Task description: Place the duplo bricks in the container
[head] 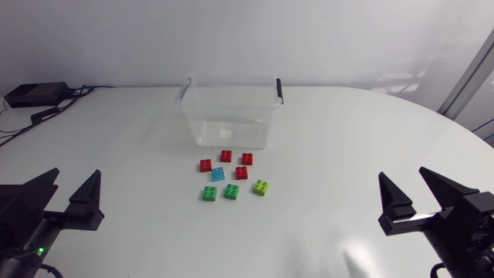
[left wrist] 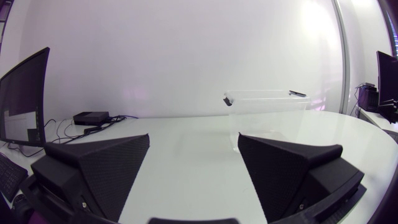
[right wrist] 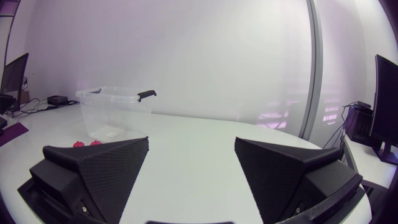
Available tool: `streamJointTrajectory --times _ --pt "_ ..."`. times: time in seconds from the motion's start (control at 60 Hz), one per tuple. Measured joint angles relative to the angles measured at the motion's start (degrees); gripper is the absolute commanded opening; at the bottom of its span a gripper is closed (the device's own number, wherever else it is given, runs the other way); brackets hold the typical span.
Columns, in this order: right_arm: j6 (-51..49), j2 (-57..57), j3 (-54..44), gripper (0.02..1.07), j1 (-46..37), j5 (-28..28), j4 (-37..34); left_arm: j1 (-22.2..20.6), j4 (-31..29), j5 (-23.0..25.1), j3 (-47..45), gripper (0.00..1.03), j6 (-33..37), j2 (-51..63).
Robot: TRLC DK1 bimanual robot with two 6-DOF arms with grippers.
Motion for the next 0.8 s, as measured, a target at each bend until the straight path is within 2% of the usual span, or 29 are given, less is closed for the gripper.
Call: streamJointTrajectory --times 0.5,0.65,0.8 --pt "-0.02 0.00 0.00 1.02 0.00 0.00 0.02 0.00 -0.11 0.00 0.00 0.99 0.00 0.00" --pt "0.00 0.00 0.07 1.02 -0.02 0.46 -0.07 -0.07 -6.05 0.00 3.28 0.99 0.00 0.07" --pt "0.00 0.33 1.79 1.02 0.00 0.44 -0.57 -0.70 -8.81 0.00 10.14 0.99 0.00 3.85"
